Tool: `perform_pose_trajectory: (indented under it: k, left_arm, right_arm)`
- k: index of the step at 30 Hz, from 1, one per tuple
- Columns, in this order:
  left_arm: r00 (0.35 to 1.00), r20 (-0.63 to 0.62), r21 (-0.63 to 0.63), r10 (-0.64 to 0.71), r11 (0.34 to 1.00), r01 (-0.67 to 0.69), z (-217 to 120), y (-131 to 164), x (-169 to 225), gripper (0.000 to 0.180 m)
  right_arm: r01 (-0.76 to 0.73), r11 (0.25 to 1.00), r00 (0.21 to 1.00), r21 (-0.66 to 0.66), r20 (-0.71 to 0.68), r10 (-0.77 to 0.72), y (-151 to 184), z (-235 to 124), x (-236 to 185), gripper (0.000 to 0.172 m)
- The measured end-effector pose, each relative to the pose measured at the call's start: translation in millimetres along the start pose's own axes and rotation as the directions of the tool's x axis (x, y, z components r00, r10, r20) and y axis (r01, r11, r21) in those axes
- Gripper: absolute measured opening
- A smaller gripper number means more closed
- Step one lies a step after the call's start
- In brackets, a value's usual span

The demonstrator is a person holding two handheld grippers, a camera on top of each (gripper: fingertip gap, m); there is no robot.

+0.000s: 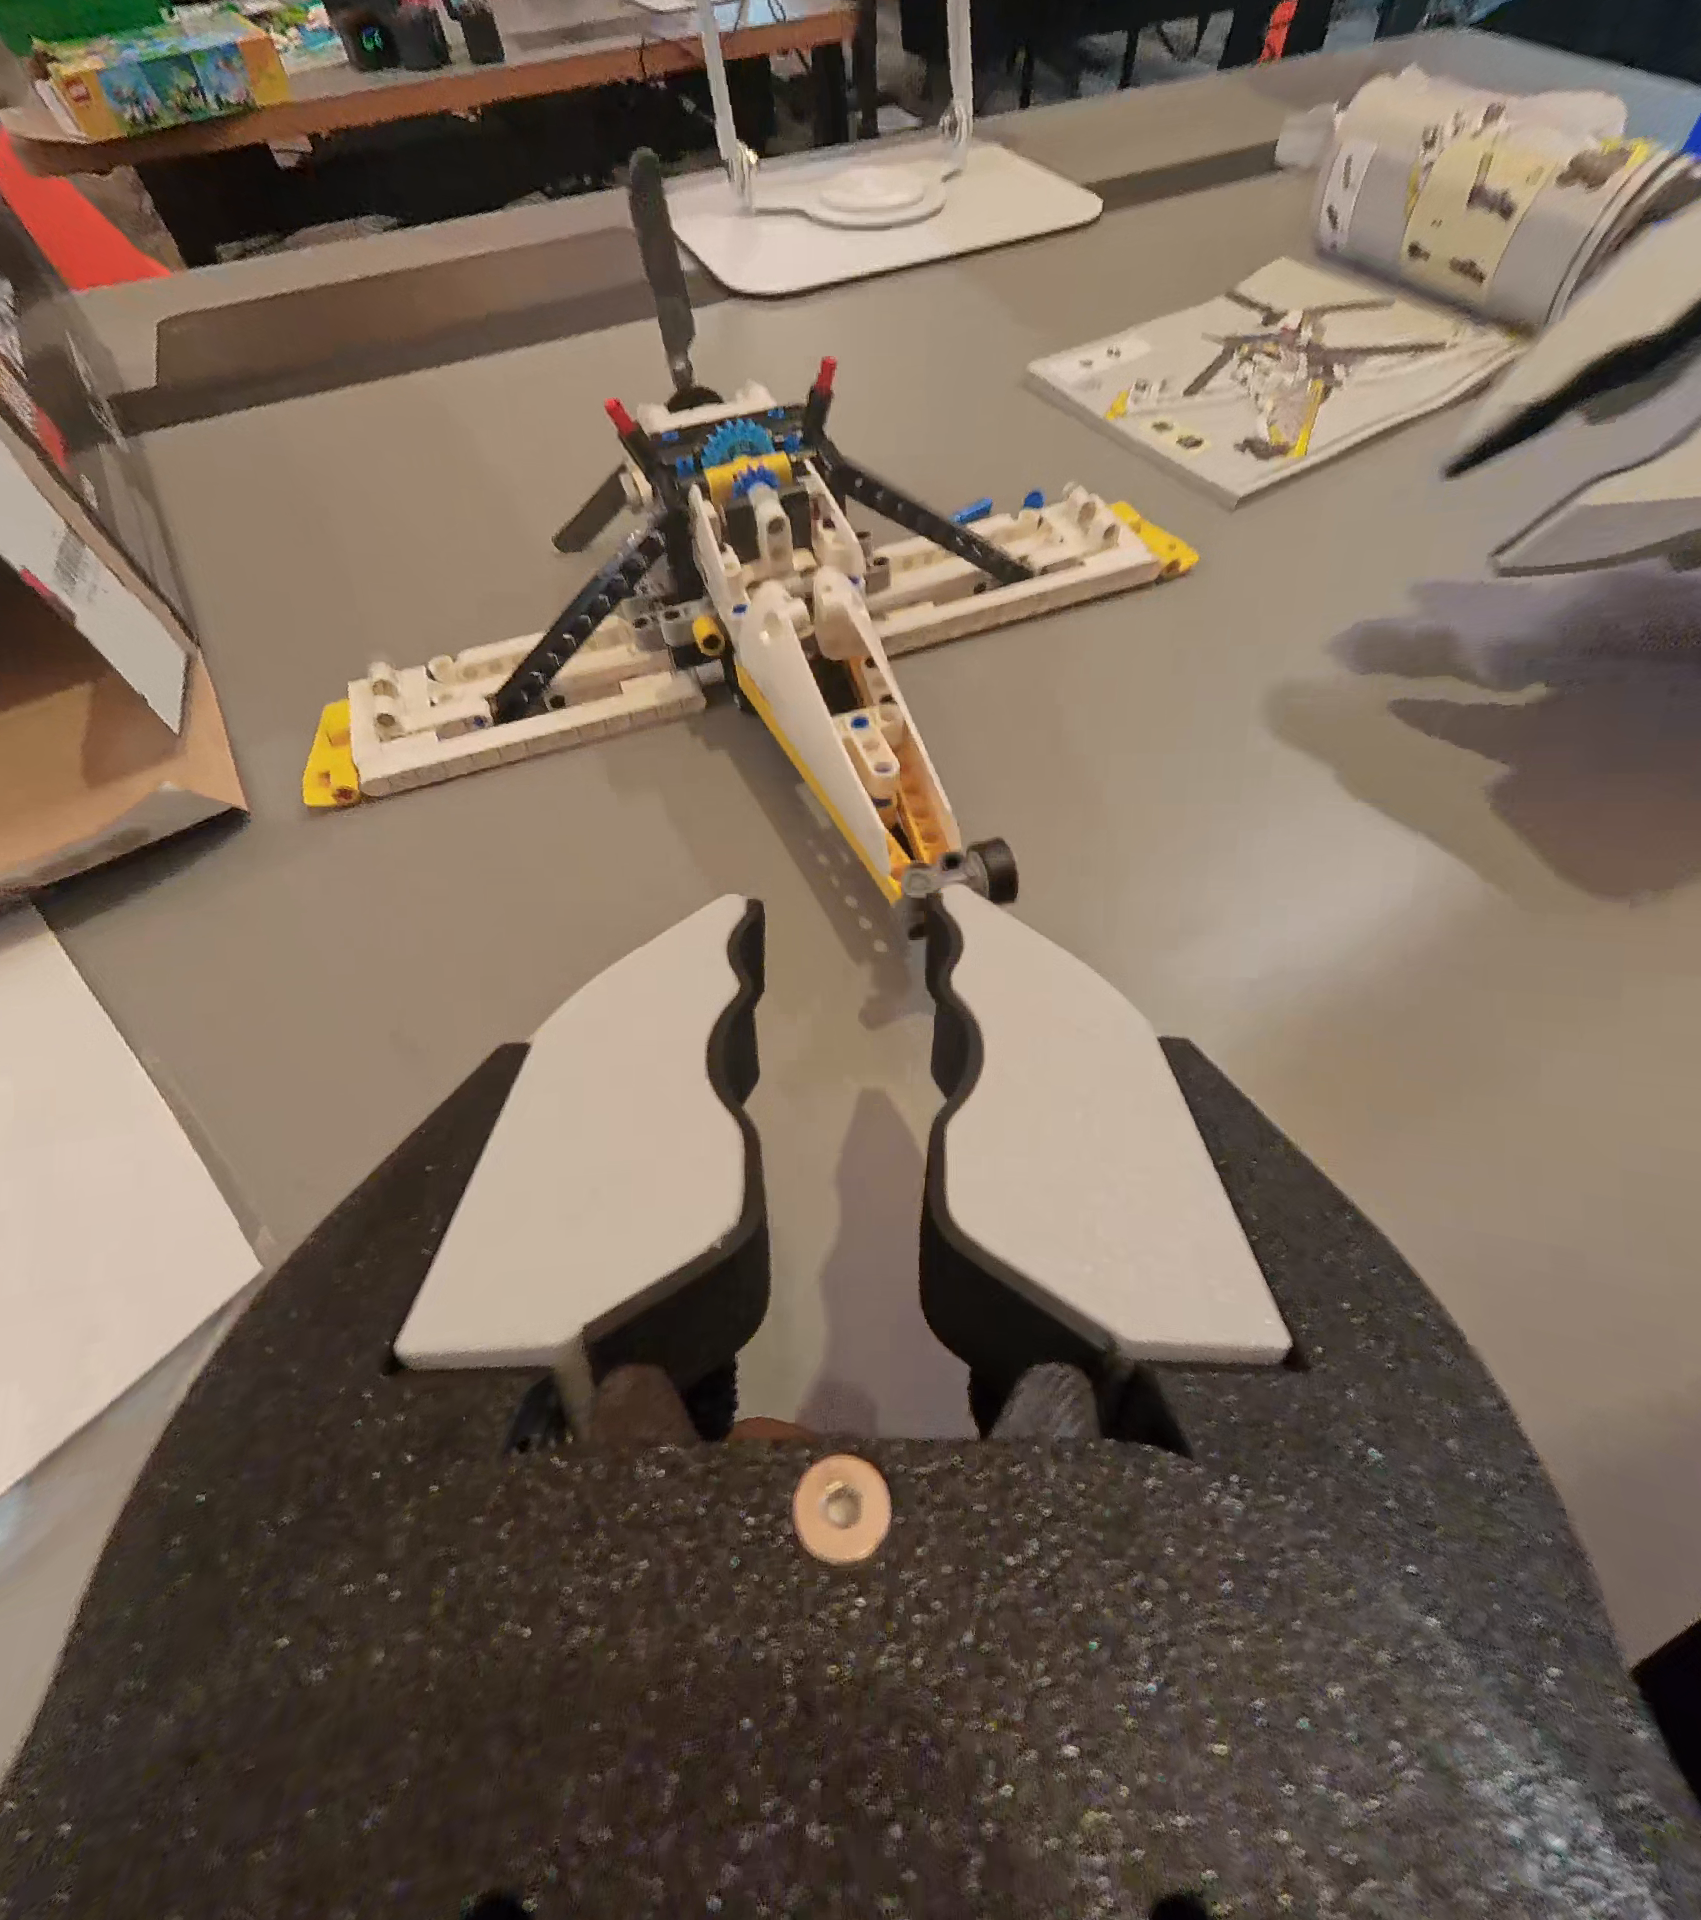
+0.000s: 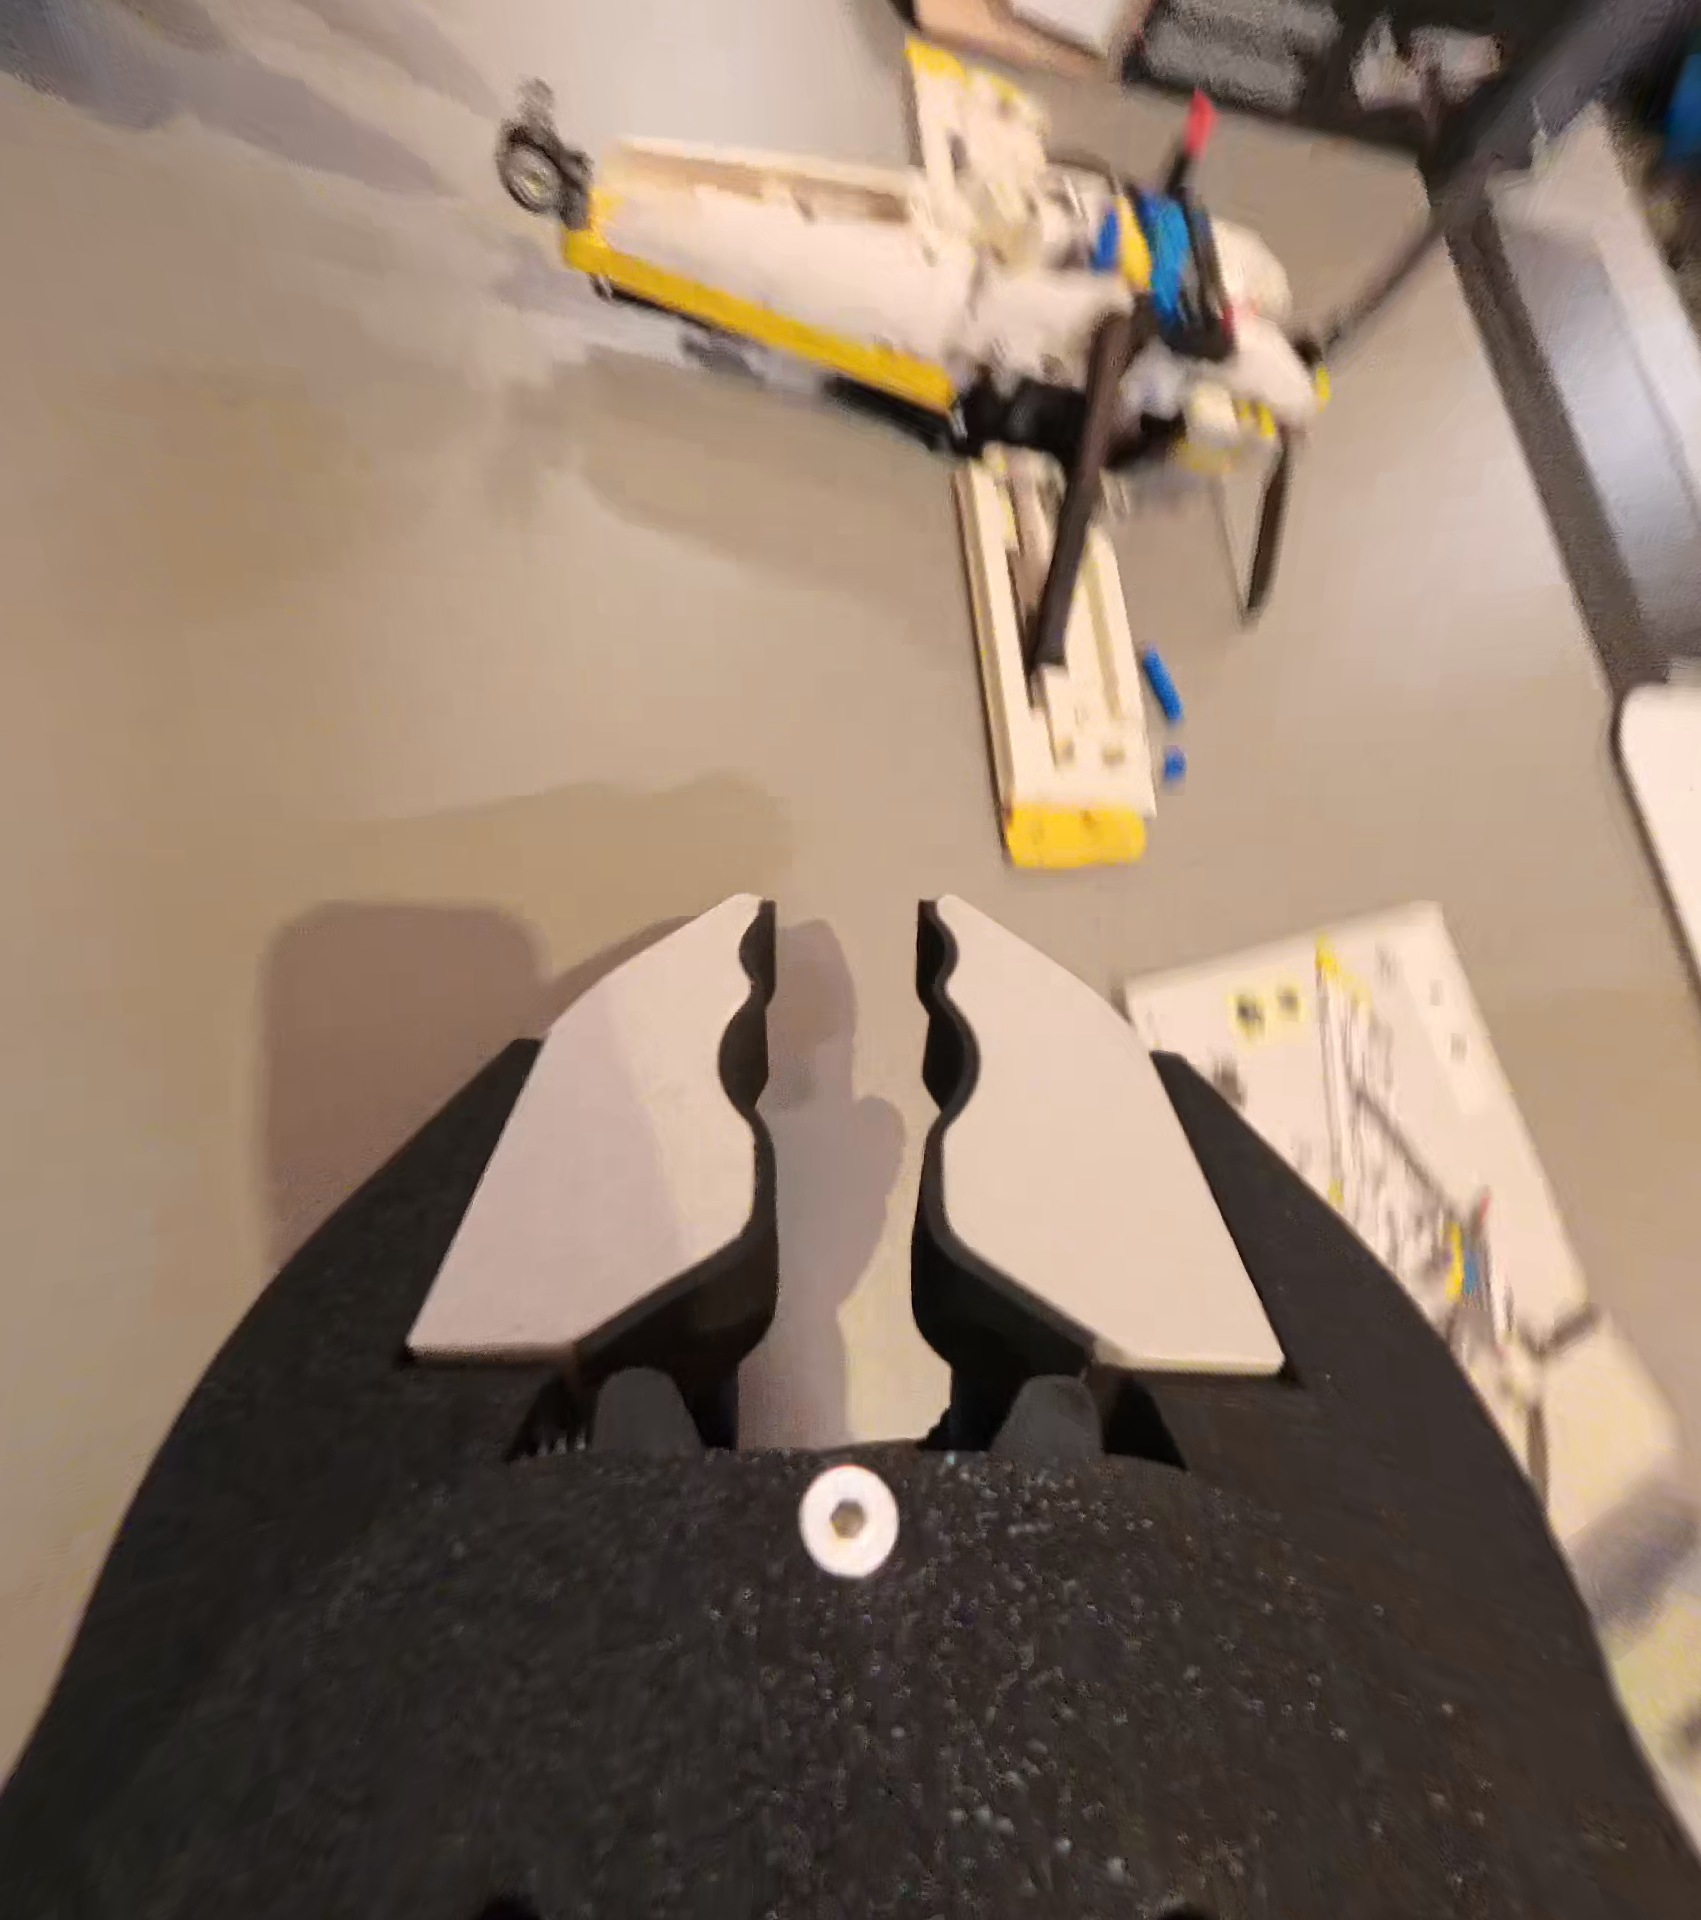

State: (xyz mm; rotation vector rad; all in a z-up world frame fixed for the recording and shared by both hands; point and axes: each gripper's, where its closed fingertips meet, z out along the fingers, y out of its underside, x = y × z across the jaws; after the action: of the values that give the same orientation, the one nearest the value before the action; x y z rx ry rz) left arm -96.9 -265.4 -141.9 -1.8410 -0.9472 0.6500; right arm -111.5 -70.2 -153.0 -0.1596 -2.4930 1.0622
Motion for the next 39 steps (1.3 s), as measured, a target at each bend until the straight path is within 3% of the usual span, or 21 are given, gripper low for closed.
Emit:
perform_pose_trajectory:
  k: [3,6,13,18,23,31,39]
  left_arm:
    - [0.999,-0.004,-0.018,0.035,0.999,-0.035,6.3,4.0,10.6,0.031]
    - [0.999,0.009,-0.051,0.047,0.998,-0.046,15.6,8.5,18.2,0.031]
    - [0.993,0.086,-0.082,0.074,0.994,-0.067,25.9,7.3,21.0,0.034]
    - [0.996,0.060,-0.091,0.069,0.994,-0.063,26.2,8.4,26.2,0.035]
    - [0.986,0.066,-0.096,0.153,0.985,-0.146,24.4,10.3,19.0,0.034]
    - [0.975,-0.071,-0.118,0.210,0.969,-0.217,29.1,16.3,18.3,0.031]
    - [0.974,-0.139,-0.140,0.178,0.970,-0.197,31.1,19.8,20.5,0.023]
  right_arm:
    - [0.171,0.978,0.984,0.117,0.031,-0.176,-37.6,33.7,-8.0,0.027]
    - [0.252,0.948,0.963,0.196,0.044,-0.265,-66.0,59.4,-13.7,0.031]
    - [0.436,0.844,0.884,0.313,0.027,-0.467,-101.6,95.7,-27.4,0.041]
    - [0.529,0.783,0.825,0.326,0.018,-0.564,-109.8,111.0,-28.3,0.047]
    - [0.549,0.738,0.788,0.392,0.053,-0.614,-111.3,110.4,-48.3,0.042]
    - [0.618,0.700,0.751,0.358,-0.006,-0.660,-108.0,119.3,-59.5,0.039]
    - [0.687,0.660,0.719,0.304,-0.154,-0.678,-114.4,119.8,-57.9,0.015]
